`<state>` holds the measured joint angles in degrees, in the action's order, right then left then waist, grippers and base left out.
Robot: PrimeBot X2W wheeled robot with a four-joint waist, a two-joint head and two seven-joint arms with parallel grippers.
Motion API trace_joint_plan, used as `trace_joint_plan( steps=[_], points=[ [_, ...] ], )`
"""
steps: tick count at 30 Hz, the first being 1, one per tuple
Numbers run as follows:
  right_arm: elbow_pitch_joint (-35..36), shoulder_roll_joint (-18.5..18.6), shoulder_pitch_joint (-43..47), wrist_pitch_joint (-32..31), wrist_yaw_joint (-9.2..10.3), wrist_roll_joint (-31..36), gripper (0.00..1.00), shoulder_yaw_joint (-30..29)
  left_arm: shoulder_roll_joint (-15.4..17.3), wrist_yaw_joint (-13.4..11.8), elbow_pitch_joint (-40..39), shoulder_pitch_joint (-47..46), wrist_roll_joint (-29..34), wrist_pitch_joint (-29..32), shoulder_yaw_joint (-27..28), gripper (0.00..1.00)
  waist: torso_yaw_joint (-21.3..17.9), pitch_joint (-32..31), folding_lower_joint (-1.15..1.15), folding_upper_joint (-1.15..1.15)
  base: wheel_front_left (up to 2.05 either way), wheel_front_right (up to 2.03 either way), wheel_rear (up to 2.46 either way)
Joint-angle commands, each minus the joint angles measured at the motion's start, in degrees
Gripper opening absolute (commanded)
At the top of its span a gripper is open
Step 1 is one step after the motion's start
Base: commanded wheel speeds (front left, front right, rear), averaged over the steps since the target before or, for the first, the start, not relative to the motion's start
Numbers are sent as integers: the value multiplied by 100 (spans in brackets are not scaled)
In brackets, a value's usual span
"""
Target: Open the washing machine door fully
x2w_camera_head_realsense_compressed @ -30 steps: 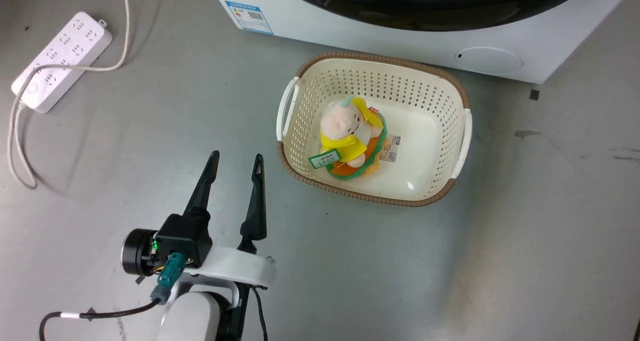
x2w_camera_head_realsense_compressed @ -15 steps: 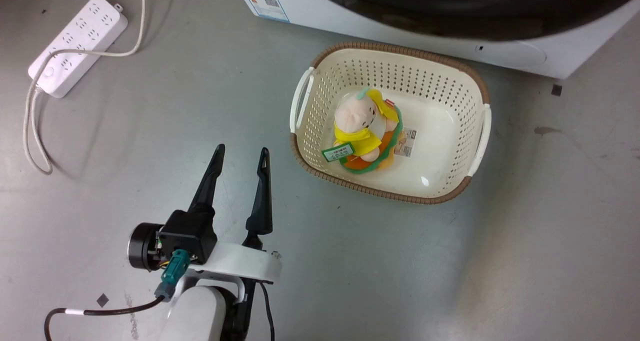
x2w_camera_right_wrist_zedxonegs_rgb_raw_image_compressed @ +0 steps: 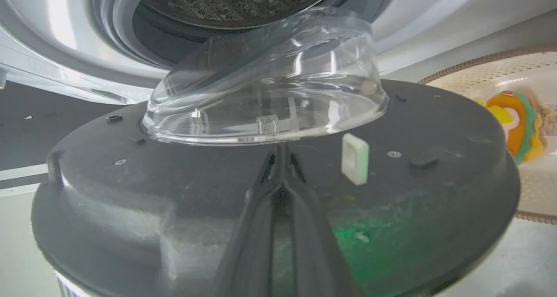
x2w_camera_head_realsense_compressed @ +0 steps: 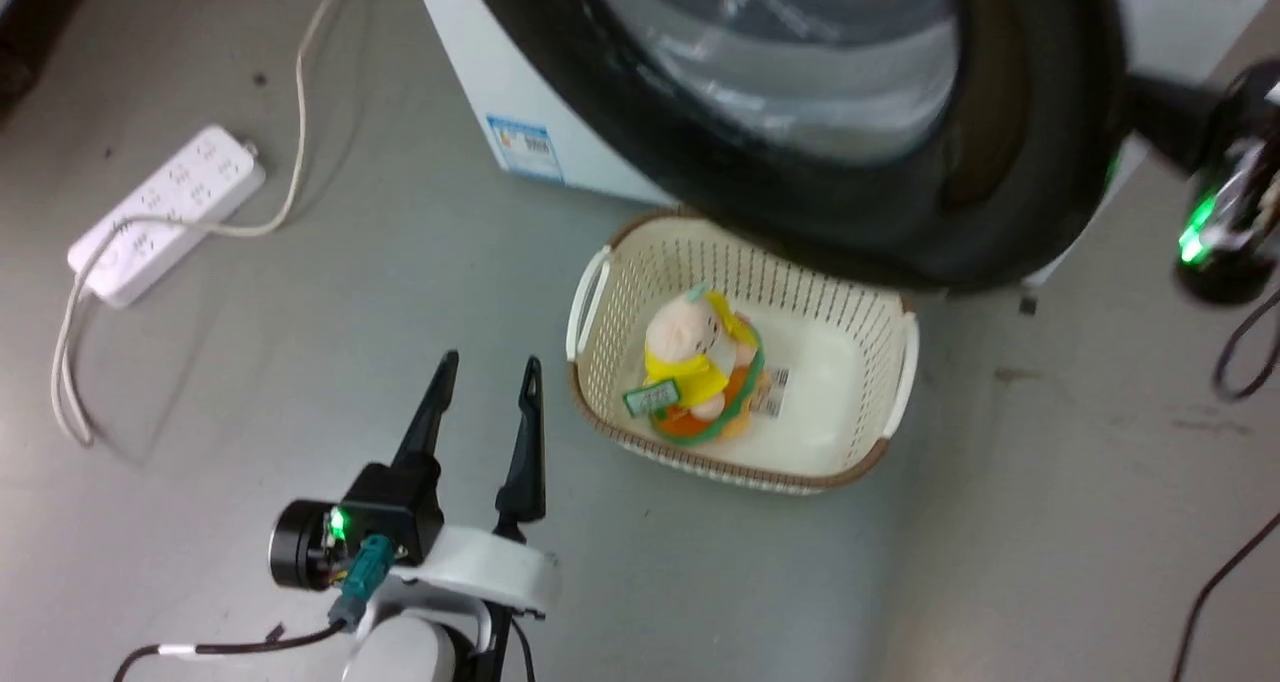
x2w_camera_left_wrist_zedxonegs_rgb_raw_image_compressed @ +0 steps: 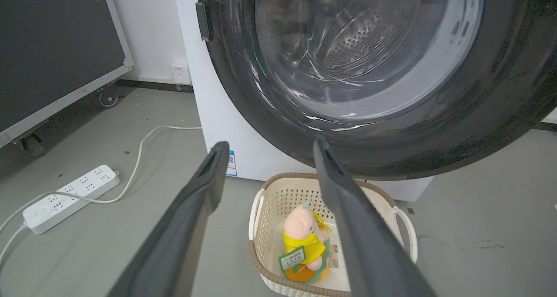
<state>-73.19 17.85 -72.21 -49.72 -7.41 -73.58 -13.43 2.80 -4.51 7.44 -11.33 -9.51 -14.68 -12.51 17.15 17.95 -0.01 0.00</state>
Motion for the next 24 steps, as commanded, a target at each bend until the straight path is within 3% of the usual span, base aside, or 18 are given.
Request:
trace_joint_plan(
  steps=[1, 13, 20, 24],
  points=[
    [95, -179, 314, -96, -8, -75, 0, -26, 8, 32, 54, 124, 60, -32, 1, 100, -83, -436, 1, 0, 0, 0, 0],
    [1170, -1318, 2096, -728, -8, -318, 0, 143, 8, 184, 369, 703, 188, -32, -4, 100, -27, -1404, 1, 0, 0, 0, 0],
    [1726, -1491, 2910, -1049, -8, -677, 0, 471, 8, 269, 458, 949, 254, -32, 12, 100, 107, -1691, 1, 0, 0, 0, 0],
    [1927, -1495, 3229, -1098, -8, -1313, 0, 1099, 8, 322, 520, 1044, 261, -32, -3, 100, 185, -1785, 1, 0, 0, 0, 0]
  ],
)
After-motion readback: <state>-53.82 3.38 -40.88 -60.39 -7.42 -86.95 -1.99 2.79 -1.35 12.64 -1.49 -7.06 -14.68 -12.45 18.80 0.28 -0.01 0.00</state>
